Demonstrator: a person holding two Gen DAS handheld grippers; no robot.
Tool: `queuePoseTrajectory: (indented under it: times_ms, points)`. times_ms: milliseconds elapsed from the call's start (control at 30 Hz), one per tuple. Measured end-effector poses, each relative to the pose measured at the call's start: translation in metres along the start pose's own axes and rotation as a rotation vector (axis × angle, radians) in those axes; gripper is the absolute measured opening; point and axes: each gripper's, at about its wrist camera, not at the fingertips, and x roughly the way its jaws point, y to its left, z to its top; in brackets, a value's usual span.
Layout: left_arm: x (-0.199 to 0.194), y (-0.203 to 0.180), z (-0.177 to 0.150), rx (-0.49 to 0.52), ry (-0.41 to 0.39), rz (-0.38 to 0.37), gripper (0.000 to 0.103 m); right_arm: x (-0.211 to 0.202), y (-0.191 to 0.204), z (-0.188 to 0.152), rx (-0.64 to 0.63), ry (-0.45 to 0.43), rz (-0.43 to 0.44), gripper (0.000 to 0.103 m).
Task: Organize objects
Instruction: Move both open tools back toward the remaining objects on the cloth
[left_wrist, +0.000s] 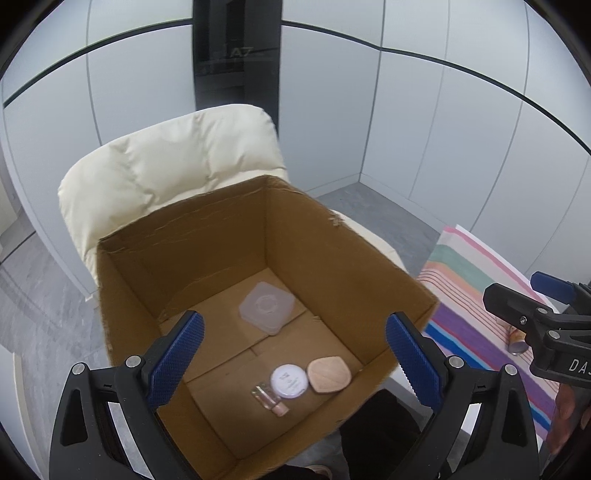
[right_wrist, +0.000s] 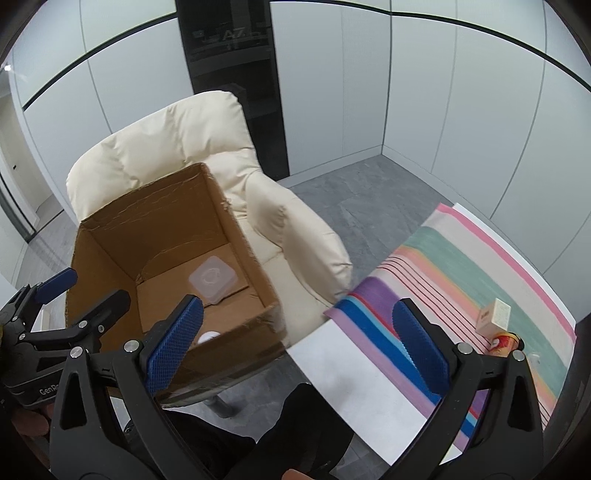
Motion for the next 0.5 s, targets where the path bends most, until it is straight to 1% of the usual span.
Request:
queuePoseTrajectory:
  times_ms: [500]
  points:
    - [0.005,-0.064,0.0,0.079,0.008,-0.079,0.1,-0.021,-0.063,-0.017,0.1,-0.009,-0.07,0.103]
